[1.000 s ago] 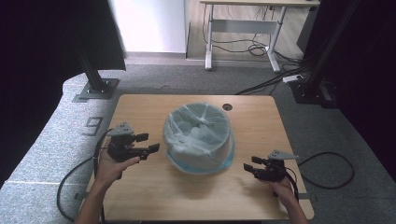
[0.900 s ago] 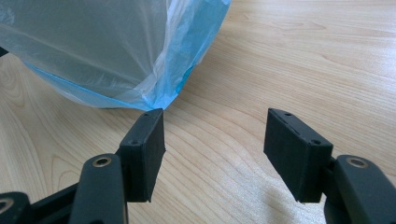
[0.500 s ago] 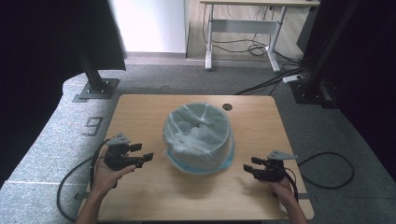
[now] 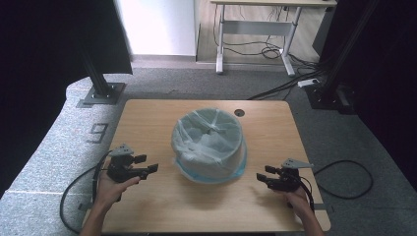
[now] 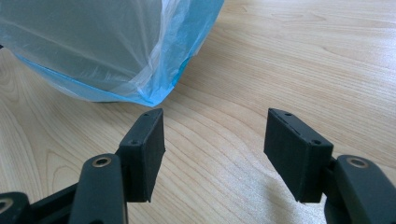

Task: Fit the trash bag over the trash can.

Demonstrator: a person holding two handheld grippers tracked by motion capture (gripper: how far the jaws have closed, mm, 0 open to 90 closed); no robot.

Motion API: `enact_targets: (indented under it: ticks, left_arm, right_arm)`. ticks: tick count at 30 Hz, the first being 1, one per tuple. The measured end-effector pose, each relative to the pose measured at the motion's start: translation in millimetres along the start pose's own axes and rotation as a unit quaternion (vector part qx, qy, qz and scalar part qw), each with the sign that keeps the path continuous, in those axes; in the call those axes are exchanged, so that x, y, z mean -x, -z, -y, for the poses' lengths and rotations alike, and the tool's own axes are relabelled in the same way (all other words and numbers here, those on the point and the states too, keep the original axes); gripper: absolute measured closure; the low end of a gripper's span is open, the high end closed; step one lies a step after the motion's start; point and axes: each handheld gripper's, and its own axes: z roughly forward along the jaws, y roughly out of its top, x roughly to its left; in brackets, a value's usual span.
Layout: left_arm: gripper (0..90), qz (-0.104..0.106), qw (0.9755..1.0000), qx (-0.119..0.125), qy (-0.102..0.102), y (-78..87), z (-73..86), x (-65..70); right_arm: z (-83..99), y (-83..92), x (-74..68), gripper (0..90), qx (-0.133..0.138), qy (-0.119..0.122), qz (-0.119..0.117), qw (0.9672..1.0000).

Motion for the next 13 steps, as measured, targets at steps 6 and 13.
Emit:
enact_targets:
  ticks: [6,13]
  left_arm:
    - [31.7,0.004,0.9999,0.000,0.015,-2.6,6.3,-6.6]
    - [31.6,0.003,0.9998,-0.001,0.019,-5.0,9.2,-9.2]
  right_arm:
    - [0.4,-0.3,0.5,37.1,-0.001,0.000,0.000,1.0000]
    - [1.0,-1.3,0.7,36.5,-0.003,0.000,0.003,1.0000]
